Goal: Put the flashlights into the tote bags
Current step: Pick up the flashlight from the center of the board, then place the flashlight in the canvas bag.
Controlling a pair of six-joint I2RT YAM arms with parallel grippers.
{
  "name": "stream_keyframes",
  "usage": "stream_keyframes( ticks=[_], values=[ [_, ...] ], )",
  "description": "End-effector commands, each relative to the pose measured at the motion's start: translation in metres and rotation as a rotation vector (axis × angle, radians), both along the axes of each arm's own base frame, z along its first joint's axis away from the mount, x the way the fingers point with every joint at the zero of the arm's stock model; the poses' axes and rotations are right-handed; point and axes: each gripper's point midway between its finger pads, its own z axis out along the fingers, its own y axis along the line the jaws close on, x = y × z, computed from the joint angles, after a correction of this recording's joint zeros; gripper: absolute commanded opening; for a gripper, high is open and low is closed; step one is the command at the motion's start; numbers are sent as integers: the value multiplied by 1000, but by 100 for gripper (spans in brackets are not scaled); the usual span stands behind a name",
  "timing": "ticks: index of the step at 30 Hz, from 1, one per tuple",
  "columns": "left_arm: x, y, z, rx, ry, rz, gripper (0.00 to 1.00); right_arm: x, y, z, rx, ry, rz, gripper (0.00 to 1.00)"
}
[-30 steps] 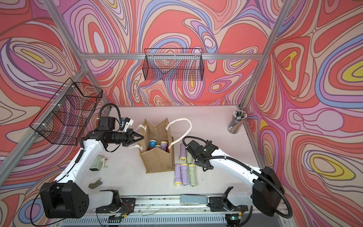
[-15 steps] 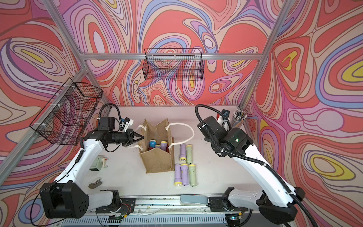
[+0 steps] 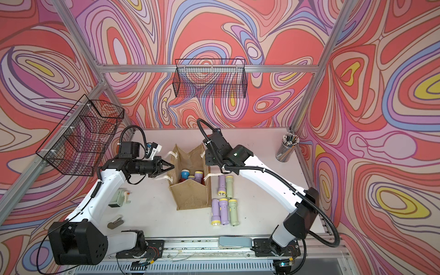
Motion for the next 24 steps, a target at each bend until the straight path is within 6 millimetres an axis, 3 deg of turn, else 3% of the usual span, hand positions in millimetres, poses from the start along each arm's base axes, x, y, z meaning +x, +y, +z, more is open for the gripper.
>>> stream_keyframes(
  ticks=[1,5,10,15,19,24],
  values=[
    [-2,0,4,1,-29,-4,3,-3,49,34,137,-80,163,18],
    [-2,0,3,1,-28,-5,3,-11,75,29,184,-68,244,18],
    [-3,0,4,0,-29,-6,3,-17,93,3,209,9,287,18],
    [-3,0,4,0,-29,-6,3,-23,103,-39,213,120,302,18],
    [-3,-1,4,0,-30,-7,3,-40,115,-80,198,242,361,18],
    [-2,-1,4,-2,-28,-9,3,-51,111,-113,138,323,363,18]
  ],
)
